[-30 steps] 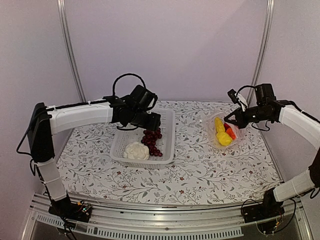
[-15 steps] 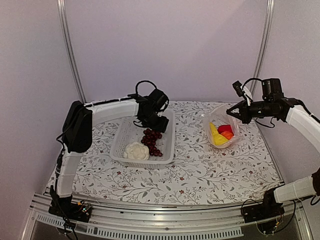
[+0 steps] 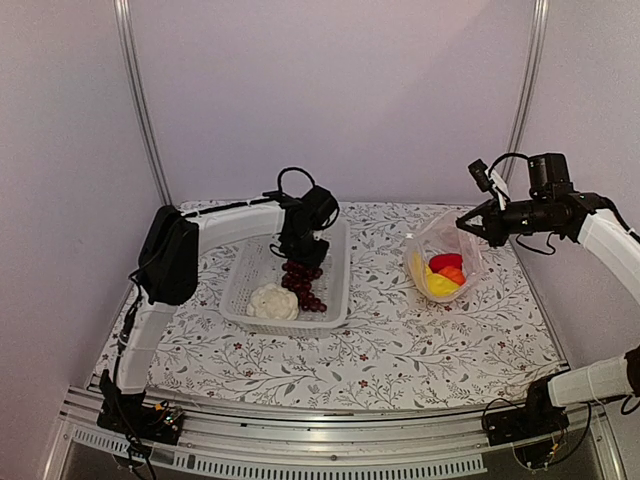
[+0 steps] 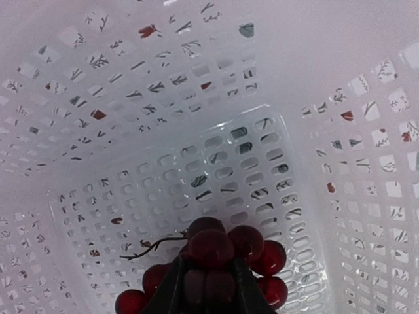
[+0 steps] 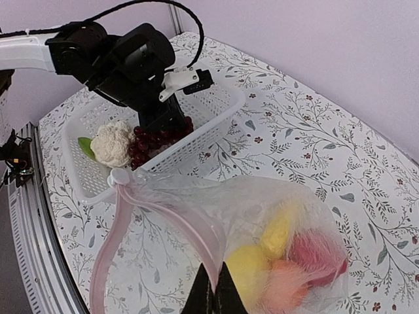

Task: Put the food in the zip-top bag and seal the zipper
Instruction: Pick up the fake fruit from the bin, then place the fake fruit in the zipper food storage bag.

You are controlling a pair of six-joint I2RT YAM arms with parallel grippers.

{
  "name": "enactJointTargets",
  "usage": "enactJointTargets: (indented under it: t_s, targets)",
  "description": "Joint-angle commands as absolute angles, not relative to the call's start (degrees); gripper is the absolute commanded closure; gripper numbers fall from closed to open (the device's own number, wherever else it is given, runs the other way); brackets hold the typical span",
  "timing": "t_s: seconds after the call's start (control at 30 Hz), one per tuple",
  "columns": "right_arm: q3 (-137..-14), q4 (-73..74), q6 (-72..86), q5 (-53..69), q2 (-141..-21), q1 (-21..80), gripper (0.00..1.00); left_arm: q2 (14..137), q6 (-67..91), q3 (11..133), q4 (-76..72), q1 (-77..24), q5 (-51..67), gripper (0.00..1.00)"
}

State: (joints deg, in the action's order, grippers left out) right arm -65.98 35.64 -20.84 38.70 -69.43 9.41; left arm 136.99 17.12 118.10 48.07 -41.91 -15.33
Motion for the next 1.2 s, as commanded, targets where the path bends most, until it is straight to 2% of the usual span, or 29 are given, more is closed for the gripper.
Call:
enactJointTargets:
  t_s: [0.0, 0.23, 0.43, 0.57, 0.87, 1.17]
  targets:
    - [-67.8, 37.6, -21.7, 39.0, -68.9, 9.4, 1.0, 131.3, 16.6, 116.7, 49.3, -41.3, -16.2, 0.82]
    - [-68.1, 39.6, -22.6, 37.4, -69.1, 9.5, 1.0, 111.4, 16.9, 103.2, 33.3, -42.9, -13.0, 0.97]
    - [-70.2, 41.9, -22.5, 36.7, -69.4, 10.1, 1.0, 96.9, 14.9, 91.6, 15.9, -46.9, -8.1, 1.0]
    - [-71.0, 43.3, -22.0, 35.5, -69.8, 11.7, 1.0, 91.4, 11.6, 87.0, 5.1, -51.8, -5.9, 1.0]
    - [-71.1, 46.0, -21.4, 33.9, -70.0, 15.1, 1.0, 90.8, 8.3, 87.3, -9.9, -64.3, 2.4, 1.0]
    - [-75.5, 51.3, -20.1, 39.2, -71.8, 15.1, 1.0, 101.3, 5.1, 92.6, -20.4, -70.1, 2.5, 1.0]
